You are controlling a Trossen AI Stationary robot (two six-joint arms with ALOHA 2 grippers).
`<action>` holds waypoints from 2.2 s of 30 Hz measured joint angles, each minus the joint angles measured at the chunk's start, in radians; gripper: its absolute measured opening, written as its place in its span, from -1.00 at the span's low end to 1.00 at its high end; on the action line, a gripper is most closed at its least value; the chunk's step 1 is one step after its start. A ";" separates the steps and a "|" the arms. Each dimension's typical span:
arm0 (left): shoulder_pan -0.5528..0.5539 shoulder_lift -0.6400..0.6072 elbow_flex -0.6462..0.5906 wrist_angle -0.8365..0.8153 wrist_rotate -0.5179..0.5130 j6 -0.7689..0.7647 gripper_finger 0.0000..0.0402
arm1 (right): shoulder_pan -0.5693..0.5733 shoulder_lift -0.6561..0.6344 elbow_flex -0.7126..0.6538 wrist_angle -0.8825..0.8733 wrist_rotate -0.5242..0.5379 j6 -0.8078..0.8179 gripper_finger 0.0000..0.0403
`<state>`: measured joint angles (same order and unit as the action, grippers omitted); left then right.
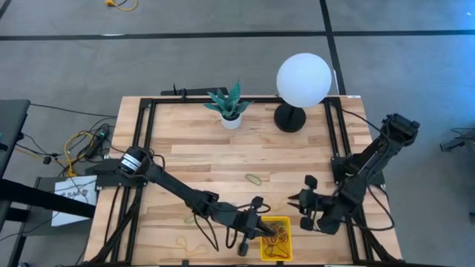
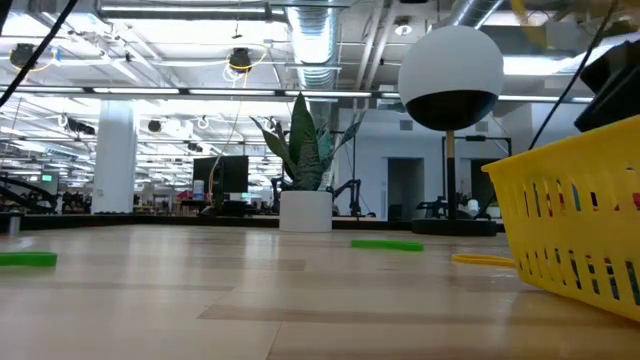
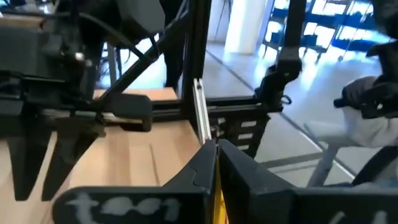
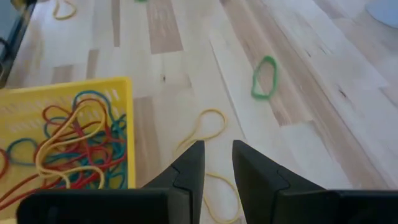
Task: Pick and place rubber bands into bin
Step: Put the yellow rubber band into the yellow basket
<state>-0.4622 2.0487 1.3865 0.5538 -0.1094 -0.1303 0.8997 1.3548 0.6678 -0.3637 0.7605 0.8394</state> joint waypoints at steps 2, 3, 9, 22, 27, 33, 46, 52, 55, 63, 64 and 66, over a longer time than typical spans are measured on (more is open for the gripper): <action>0.001 0.000 0.003 -0.028 -0.018 -0.005 -1.00 | -0.010 -0.001 0.000 0.001 0.000 0.000 -0.63; 0.001 0.008 0.003 -0.031 -0.039 -0.014 -1.00 | -0.014 -0.001 0.000 0.001 0.000 0.000 -0.63; 0.006 0.097 0.038 0.071 0.016 -0.033 -1.00 | -0.033 -0.001 0.000 0.005 -0.010 0.000 -0.63; 0.046 0.180 0.190 -0.146 0.025 -0.074 -0.94 | -0.032 -0.001 0.000 0.005 -0.056 0.001 -0.63; 0.048 0.180 0.191 -0.216 0.025 -0.066 -0.78 | -0.032 -0.001 0.000 0.005 -0.056 0.007 -0.63; 0.048 0.180 0.192 -0.236 0.025 -0.064 -0.56 | -0.032 -0.001 0.000 0.006 -0.056 0.010 -0.63; 0.004 -0.048 0.192 -0.804 0.108 -0.173 -0.51 | -0.049 0.057 0.000 0.050 -0.071 -0.010 -0.63; -0.120 -0.156 0.192 -1.131 0.004 -0.350 -0.52 | -0.080 0.047 0.000 0.054 -0.109 -0.009 -0.63; -0.207 -0.153 0.191 -1.200 -0.020 -0.490 -0.52 | -0.084 0.047 0.000 0.054 -0.109 -0.010 -0.63; -0.369 -0.100 0.173 -1.300 -0.081 -0.800 -0.52 | -0.084 0.047 0.000 0.055 -0.109 -0.010 -0.63; -0.377 -0.098 0.173 -1.319 -0.093 -0.837 -0.52 | -0.084 0.047 0.000 0.054 -0.109 -0.010 -0.63; -0.390 -0.087 0.173 -1.336 -0.106 -0.908 -0.52 | -0.084 0.047 0.000 0.054 -0.109 -0.010 -0.63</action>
<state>-0.8517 1.9614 1.5597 -0.7819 -0.2157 -1.0385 0.8154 1.4021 0.6678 -0.3102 0.6510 0.8291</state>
